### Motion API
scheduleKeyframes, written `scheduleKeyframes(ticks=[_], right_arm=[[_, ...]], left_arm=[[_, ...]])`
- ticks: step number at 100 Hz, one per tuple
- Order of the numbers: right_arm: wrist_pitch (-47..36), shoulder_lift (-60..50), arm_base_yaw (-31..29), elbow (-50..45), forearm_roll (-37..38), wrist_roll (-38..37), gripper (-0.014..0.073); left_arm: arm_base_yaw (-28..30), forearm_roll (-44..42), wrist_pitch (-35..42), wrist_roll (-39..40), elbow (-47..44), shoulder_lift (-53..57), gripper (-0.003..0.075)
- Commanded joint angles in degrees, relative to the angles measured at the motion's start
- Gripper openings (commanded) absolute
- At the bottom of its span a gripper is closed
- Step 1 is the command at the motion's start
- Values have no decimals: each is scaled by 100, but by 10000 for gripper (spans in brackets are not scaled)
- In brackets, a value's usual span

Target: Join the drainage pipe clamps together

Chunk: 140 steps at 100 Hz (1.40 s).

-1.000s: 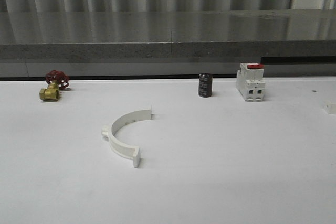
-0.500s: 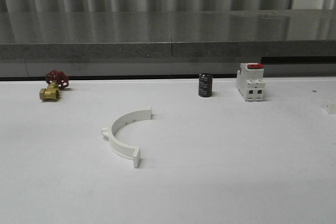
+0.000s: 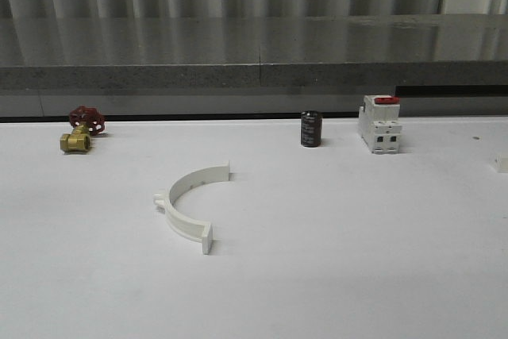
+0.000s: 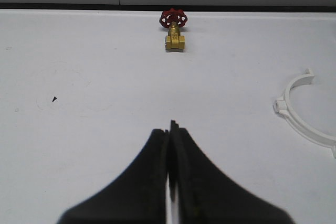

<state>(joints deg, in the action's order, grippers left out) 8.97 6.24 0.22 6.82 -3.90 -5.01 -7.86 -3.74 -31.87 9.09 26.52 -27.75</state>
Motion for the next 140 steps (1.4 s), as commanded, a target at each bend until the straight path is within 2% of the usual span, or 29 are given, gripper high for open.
scheduleKeyframes(ticks=[1, 32, 47, 66, 76, 90, 97, 112, 125, 140], right_arm=[[-18, 708, -44, 640, -73, 43, -67], [2011, 3379, -44, 2693, -73, 43, -67], [2119, 4263, -44, 3271, -73, 43, -67], [2167, 4861, -44, 3395, -77, 43, -57], [2324, 4994, -44, 3395, -77, 43, 42], [2315, 5013, -44, 3389, -151, 43, 353], [2294, 5013, -44, 3389, -220, 43, 467], [2581, 5222, -60, 3706, -268, 17, 490], [3152, 5767, -181, 4551, -238, 13, 490], [3774, 6577, -584, 5657, -206, 161, 490]], left_arm=[[12, 3, 382, 64, 172, -12, -20], [12, 3, 382, 64, 172, -12, -20], [12, 3, 382, 64, 172, -12, -20], [12, 3, 382, 64, 172, -12, -20], [12, 3, 382, 64, 172, -12, -20], [12, 3, 382, 64, 172, -12, -20], [12, 3, 382, 64, 172, -12, -20], [12, 3, 382, 64, 172, -12, -20], [12, 3, 382, 64, 172, -12, -20], [12, 3, 382, 64, 172, -12, -20]])
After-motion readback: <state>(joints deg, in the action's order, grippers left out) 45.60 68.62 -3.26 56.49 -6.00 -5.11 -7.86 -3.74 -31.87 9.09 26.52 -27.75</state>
